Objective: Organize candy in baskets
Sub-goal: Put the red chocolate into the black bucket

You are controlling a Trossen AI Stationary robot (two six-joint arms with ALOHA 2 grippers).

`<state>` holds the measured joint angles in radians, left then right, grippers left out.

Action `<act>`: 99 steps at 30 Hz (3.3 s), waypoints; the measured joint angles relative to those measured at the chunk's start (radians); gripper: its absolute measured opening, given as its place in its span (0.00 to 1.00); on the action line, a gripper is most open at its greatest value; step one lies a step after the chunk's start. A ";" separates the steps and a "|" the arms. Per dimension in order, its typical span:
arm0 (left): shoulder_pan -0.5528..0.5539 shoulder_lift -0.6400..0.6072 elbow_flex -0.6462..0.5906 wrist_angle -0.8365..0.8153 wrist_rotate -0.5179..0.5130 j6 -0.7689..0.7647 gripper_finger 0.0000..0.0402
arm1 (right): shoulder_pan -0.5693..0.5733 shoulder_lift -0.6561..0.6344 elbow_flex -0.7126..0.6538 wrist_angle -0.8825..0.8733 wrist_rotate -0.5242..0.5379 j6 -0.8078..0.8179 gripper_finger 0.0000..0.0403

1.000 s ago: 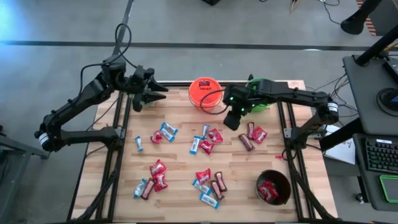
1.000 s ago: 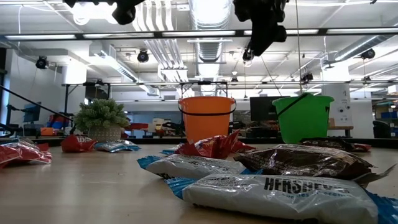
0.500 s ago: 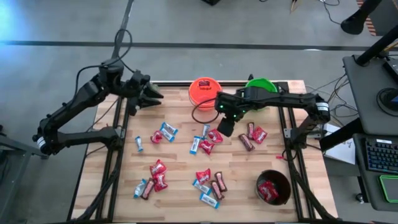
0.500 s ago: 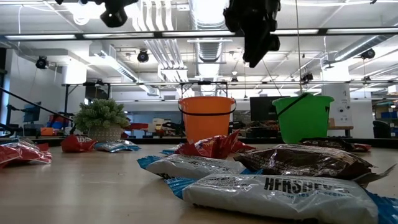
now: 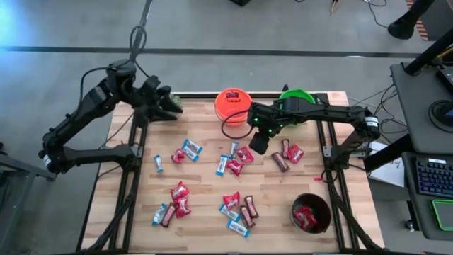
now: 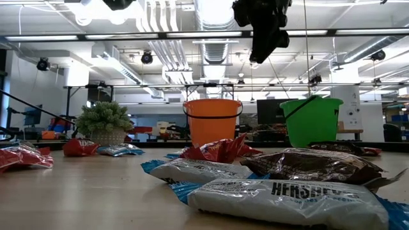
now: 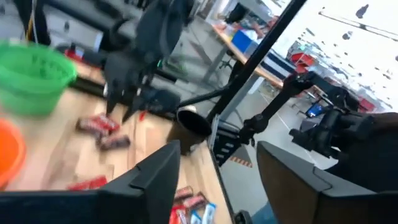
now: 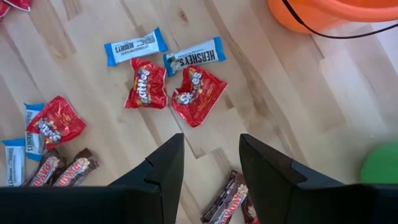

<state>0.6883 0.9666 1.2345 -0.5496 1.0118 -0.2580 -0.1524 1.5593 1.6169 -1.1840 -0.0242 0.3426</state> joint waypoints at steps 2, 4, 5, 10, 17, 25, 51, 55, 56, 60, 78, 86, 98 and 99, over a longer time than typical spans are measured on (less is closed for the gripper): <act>-0.001 0.010 0.050 -0.032 -0.007 0.035 0.53 | 0.000 0.000 0.000 0.000 0.000 -0.001 0.36; -0.001 0.018 0.102 -0.107 -0.023 0.085 0.55 | 0.000 0.000 0.000 0.000 0.000 -0.002 0.36; -0.001 0.021 0.126 -0.163 -0.040 0.113 0.55 | 0.000 0.000 0.000 -0.001 0.000 -0.003 0.36; -0.010 0.032 0.223 -0.575 -0.366 0.294 0.54 | 0.000 -0.001 0.000 -0.013 0.000 -0.028 0.36; -0.053 -0.003 0.189 -0.743 -0.476 0.232 0.52 | 0.000 -0.002 0.001 -0.051 -0.001 -0.028 0.36; -0.112 -0.064 0.067 -0.752 -0.553 0.140 0.52 | 0.000 -0.032 0.001 -0.183 -0.001 -0.020 0.36; -0.477 -0.025 -0.236 -0.497 -0.689 -0.107 0.52 | -0.001 -0.346 0.001 -0.255 0.148 0.182 0.36; -0.527 0.012 -0.236 -0.498 -0.727 -0.113 0.52 | -0.002 -0.349 0.001 -0.257 0.175 0.180 0.36; -0.541 0.020 -0.236 -0.499 -0.740 -0.120 0.52 | -0.002 -0.348 0.001 -0.258 0.175 0.179 0.36; -0.596 0.057 -0.238 -0.507 -0.744 -0.162 0.52 | -0.002 -0.348 0.001 -0.259 0.175 0.158 0.36; -0.963 0.172 -0.325 -0.521 -0.900 -0.630 0.52 | -0.001 -0.348 0.001 -0.291 0.175 0.061 0.36; -1.049 0.234 -0.400 -0.345 -0.901 -0.818 0.52 | -0.001 -0.349 0.001 -0.295 0.175 0.050 0.36; -1.125 0.407 -0.378 -0.314 -0.943 -0.817 0.52 | -0.001 -0.349 0.001 -0.300 0.174 0.057 0.36; -1.130 0.414 -0.378 -0.307 -0.943 -0.819 0.52 | 0.000 -0.349 0.001 -0.300 0.173 0.057 0.36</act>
<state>-0.4414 1.3802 0.8566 -0.8569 0.0687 -1.0774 -0.1528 1.2106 1.6176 -1.4844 0.1491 0.3995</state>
